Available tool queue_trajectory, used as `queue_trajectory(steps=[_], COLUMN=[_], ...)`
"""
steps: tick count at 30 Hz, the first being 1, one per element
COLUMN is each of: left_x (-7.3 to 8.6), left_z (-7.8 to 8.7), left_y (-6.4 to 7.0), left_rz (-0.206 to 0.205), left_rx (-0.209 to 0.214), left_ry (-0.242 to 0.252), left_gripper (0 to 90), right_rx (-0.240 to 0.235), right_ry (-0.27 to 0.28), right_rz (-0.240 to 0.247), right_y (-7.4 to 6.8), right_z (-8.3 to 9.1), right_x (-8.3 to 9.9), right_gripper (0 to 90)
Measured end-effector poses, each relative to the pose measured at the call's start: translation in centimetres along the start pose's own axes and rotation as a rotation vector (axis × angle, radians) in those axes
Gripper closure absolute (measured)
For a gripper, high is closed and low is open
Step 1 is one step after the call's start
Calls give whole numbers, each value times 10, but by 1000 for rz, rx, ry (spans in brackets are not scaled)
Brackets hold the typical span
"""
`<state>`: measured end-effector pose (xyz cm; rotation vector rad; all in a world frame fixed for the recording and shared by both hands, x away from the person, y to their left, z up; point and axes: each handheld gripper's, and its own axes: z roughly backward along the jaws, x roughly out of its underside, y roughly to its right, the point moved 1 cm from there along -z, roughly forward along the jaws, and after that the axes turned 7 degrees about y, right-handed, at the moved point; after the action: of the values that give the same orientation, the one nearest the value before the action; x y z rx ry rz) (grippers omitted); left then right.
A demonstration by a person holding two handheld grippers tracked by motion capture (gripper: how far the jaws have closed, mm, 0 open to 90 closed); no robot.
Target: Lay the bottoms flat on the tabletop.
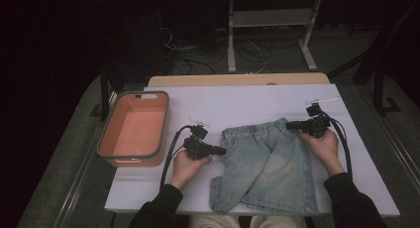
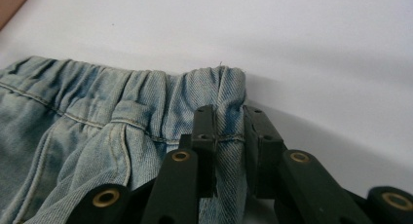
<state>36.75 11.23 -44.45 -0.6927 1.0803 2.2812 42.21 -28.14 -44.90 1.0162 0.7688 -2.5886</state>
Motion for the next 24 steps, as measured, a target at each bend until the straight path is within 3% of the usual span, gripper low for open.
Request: queue_trajectory(steps=[5, 8, 17, 24], left_x=[-2, -4, -11, -21], left_z=[2, 5, 15, 15], left_y=[-2, 0, -7, -10], left_rz=[24, 6, 3, 22], left_rx=[-10, -28, -79, -82], left_ry=[14, 32, 137, 182], left_gripper=[811, 763, 543, 472], right_rx=[-8, -12, -13, -11], right_ry=[14, 18, 24, 25], right_rz=[4, 5, 8, 12], right_y=[0, 0, -1, -1], right_z=[3, 4, 4, 3], right_x=[1, 2, 3, 3], right_gripper=[757, 756, 754, 753])
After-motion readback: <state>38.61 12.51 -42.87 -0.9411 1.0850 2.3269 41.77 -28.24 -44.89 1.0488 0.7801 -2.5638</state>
